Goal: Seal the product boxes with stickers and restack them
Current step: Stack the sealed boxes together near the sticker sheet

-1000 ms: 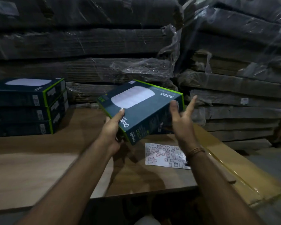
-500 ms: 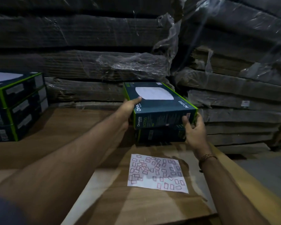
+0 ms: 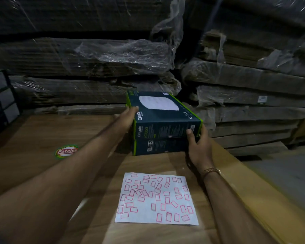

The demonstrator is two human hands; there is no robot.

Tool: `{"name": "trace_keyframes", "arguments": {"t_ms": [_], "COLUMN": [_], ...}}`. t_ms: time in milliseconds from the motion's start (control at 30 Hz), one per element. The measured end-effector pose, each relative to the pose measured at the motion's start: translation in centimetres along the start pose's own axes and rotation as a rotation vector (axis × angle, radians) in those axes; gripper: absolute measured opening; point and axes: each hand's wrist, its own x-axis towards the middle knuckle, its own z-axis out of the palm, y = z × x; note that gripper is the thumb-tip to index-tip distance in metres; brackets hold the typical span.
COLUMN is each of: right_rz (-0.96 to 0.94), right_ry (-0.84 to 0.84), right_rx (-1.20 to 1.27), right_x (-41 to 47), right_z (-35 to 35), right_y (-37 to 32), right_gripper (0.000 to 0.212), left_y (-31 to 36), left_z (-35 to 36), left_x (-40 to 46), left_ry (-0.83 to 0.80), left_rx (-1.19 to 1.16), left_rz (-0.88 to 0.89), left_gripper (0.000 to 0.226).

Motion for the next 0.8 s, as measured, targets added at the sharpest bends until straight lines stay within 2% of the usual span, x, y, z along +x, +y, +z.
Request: {"name": "trace_keyframes", "arguments": {"t_ms": [67, 133, 167, 267, 400, 500, 800], "right_rz": [-0.011, -0.017, -0.024, -0.043, -0.028, -0.03, -0.057], "right_ry": [-0.005, -0.007, -0.005, 0.002, -0.034, -0.058, -0.021], "right_rx": [0.019, 0.032, 0.031, -0.003, -0.001, -0.034, -0.082], "right_x": [-0.1, 0.0, 0.1, 0.1, -0.3, -0.5, 0.3], "right_z": [-0.2, -0.3, -0.3, -0.4, -0.7, -1.1, -1.1], "right_y": [0.2, 0.3, 0.3, 0.3, 0.0, 0.0, 0.2], "right_gripper": [0.036, 0.032, 0.031, 0.033, 0.039, 0.049, 0.044], "left_y": [-1.5, -5.1, -6.4, -5.1, -5.9, -6.8, -7.4], "left_z": [-0.4, -0.5, -0.6, 0.3, 0.8, 0.6, 1.3], "left_x": [0.9, 4.4, 5.1, -1.8, -7.2, -6.5, -5.4], "left_ry": [0.003, 0.022, 0.029, 0.048, -0.041, 0.007, 0.026], "left_rx": [0.078, 0.029, -0.004, -0.025, 0.091, 0.139, 0.148], "left_rz": [-0.001, -0.006, 0.036, 0.189, 0.373, 0.422, 0.441], "left_gripper": [0.085, 0.099, 0.098, 0.093, 0.088, 0.072, 0.066]}}
